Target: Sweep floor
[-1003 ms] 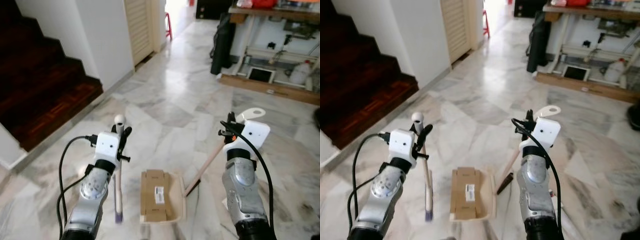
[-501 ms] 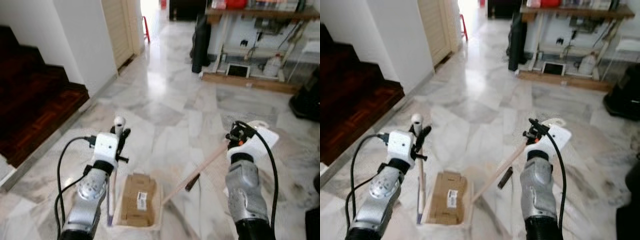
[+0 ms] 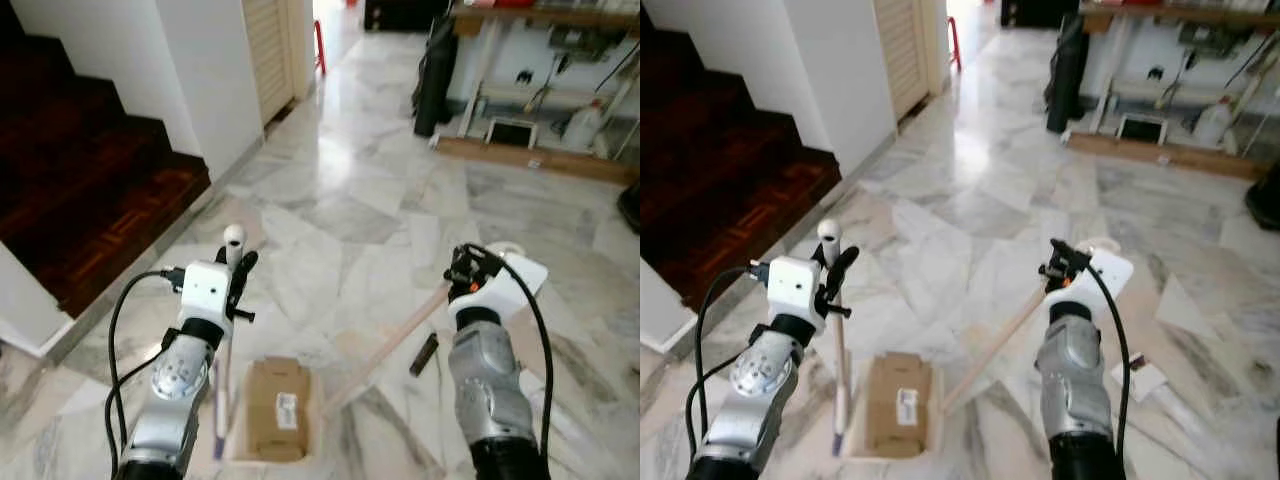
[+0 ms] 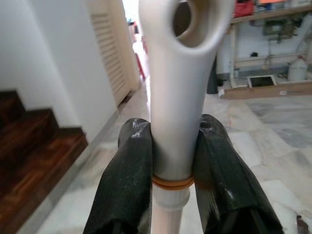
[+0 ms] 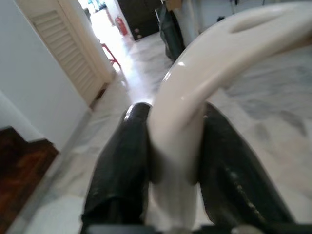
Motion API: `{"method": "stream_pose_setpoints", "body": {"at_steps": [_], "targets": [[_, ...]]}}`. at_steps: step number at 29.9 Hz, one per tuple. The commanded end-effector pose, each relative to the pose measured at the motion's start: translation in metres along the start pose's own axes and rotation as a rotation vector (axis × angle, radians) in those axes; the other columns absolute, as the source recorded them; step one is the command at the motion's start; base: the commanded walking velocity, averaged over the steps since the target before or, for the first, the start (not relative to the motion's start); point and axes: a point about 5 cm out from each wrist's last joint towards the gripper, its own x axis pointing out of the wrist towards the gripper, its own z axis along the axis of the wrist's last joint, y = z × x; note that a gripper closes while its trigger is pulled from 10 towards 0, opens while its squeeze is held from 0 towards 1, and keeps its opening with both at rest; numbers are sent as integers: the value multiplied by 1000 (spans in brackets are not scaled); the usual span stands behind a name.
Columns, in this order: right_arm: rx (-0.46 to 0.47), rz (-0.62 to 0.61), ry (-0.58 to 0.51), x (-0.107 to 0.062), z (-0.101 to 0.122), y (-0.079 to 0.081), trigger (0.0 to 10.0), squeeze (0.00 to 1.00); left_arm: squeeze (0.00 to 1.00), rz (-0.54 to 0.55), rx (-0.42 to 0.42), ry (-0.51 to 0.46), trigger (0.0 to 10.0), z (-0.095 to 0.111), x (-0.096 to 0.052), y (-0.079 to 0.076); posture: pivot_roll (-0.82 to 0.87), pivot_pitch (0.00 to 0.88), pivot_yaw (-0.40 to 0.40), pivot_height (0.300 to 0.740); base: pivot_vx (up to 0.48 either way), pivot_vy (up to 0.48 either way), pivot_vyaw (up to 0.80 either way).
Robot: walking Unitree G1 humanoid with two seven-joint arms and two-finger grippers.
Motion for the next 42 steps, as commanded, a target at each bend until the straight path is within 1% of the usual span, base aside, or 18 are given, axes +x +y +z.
{"method": "stream_pose_setpoints", "body": {"at_steps": [1, 25, 34, 42], "targets": [[53, 68, -42, 2, 8, 22, 10000, 0, 0, 31, 13, -29, 10000, 7, -1, 10, 111, 0, 50, 740, 0, 364, 794], [52, 77, -48, 3, 9, 21, 10000, 0, 0, 25, 12, -21, 10000, 8, -2, 9, 118, 0, 57, 740, 0, 366, 718], [50, 84, -41, 3, 8, 21, 10000, 0, 0, 23, 9, -19, 10000, 9, -2, 8, 121, 1, 57, 740, 0, 367, 56], [45, 91, -44, 4, 9, 21, 10000, 0, 0, 23, 11, -17, 10000, 9, -2, 9, 122, 4, 58, 740, 0, 366, 670]]}}
